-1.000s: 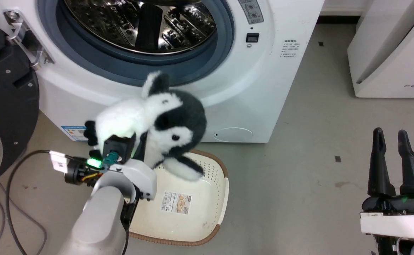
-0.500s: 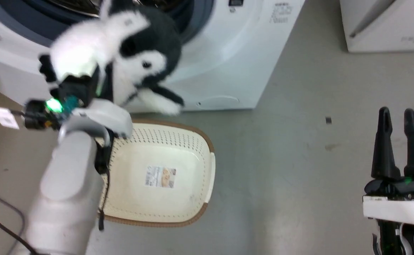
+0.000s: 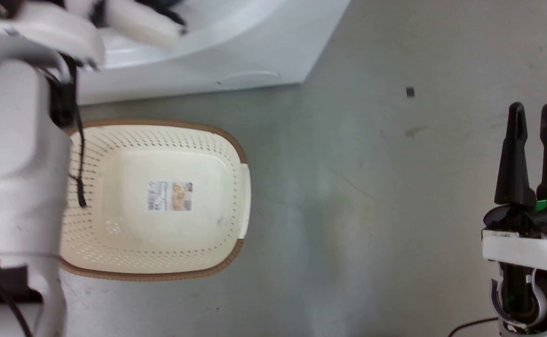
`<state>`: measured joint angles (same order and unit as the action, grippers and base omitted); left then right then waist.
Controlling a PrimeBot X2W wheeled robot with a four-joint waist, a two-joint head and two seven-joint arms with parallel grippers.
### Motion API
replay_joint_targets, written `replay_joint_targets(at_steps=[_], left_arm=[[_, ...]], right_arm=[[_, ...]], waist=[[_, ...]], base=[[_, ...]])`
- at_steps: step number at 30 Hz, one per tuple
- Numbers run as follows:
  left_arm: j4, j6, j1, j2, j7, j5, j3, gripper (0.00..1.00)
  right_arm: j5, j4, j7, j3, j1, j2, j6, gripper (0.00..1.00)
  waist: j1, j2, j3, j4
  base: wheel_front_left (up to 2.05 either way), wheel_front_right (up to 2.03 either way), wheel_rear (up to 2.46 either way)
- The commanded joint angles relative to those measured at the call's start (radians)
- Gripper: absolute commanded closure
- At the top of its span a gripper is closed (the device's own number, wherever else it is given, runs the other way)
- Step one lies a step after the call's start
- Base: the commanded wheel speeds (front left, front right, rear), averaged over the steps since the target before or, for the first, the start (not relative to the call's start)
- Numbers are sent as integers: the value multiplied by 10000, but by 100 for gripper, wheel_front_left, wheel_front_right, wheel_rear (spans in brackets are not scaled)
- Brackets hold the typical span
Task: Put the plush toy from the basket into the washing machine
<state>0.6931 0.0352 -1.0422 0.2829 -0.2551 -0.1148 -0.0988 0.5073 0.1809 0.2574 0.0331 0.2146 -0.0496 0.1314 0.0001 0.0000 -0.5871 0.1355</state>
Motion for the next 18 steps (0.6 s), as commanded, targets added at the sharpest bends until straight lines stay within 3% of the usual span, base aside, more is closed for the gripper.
replay_joint_targets(at_steps=[1, 11, 18], left_arm=[[73, 46, -523, 155, -66, 61, 107, 100], [602, 128, -2700, 1047, -66, 207, 402, 100], [752, 267, -3940, 1244, -66, 353, 374, 100]], right_arm=[[98, 68, 44, -8, 227, -6, -7, 0], [485, 115, 44, -237, 628, -6, -7, 0], [548, 183, 44, -229, 798, -6, -7, 0]], waist=[[-1, 0, -601, 420], [-1, 0, -1729, 1142], [-1, 0, -2218, 1278]], base=[[0, 0, 0], [0, 0, 0], [0, 0, 0]])
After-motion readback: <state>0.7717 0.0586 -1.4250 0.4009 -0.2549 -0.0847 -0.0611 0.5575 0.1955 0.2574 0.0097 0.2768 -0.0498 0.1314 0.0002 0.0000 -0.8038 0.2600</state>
